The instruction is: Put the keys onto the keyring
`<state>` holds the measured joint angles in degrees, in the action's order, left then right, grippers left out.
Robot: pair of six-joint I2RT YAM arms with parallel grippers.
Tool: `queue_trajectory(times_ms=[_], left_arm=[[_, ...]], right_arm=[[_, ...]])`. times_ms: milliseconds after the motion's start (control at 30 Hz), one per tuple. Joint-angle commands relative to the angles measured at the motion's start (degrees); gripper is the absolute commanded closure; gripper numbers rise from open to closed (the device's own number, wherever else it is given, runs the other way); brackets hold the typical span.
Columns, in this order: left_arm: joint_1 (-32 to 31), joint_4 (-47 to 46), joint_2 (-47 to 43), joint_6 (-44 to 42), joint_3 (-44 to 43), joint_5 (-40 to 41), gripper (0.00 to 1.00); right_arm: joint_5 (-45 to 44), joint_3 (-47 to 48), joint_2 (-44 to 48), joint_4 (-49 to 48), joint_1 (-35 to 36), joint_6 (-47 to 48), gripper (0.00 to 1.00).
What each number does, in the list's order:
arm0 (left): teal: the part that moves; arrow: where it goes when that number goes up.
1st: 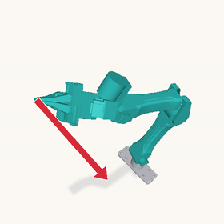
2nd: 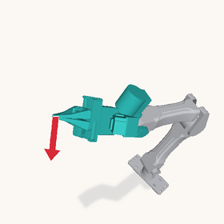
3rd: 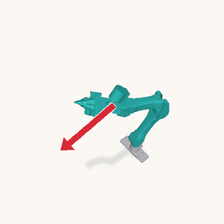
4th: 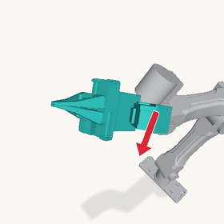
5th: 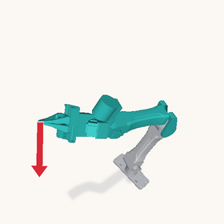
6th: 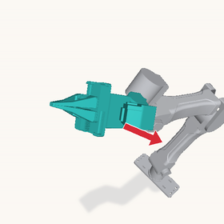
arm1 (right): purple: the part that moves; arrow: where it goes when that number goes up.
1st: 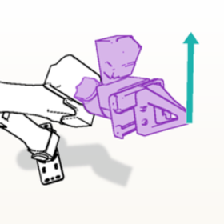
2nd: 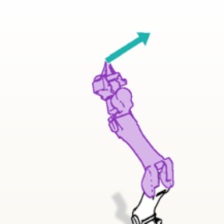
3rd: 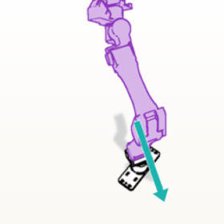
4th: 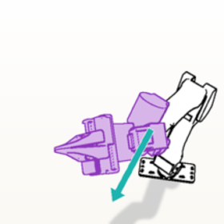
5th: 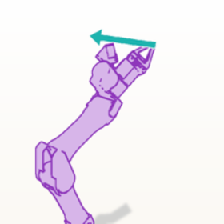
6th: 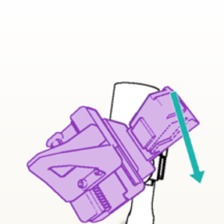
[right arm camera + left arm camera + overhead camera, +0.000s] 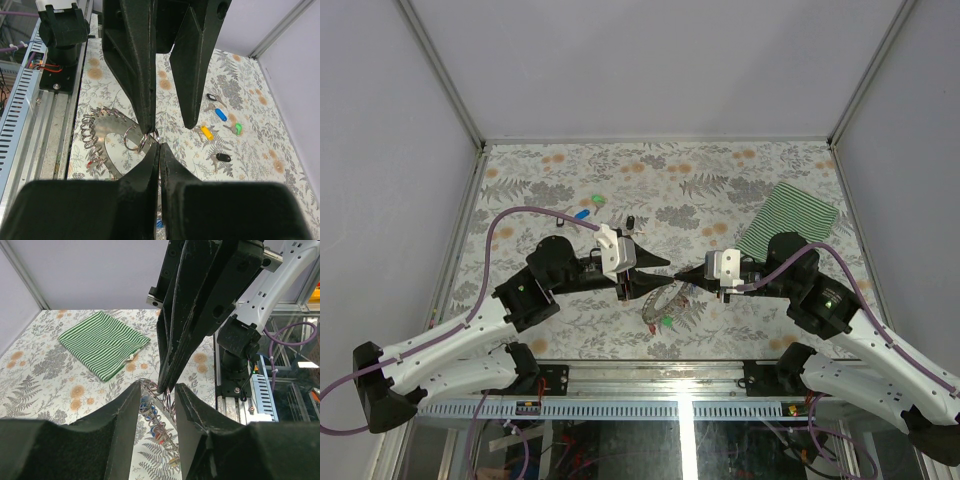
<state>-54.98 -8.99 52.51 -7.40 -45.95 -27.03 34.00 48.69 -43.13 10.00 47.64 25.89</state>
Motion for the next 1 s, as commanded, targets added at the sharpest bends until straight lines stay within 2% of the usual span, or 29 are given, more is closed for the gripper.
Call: queue_trajectory(times_ms=[0,367,967], left_arm=[[-0.2,-0.3,0.0,-0.2,-1.6,0.2,0.66],[-0.2,1.8,0.4,-1.2,-1.0,2.1,0.70],[-0.1,8.5,0.3,-4.5,-2.7,1.6,0.72]], right_arm=[[0.6,3.0,0.2,-5.1,0.3,-0.6,1.00],[0.7,3.0,0.4,-5.2,0.3,-0.6,1.00],[0.7,2.8,0.6,-5.1,0.4,-0.4,1.00]])
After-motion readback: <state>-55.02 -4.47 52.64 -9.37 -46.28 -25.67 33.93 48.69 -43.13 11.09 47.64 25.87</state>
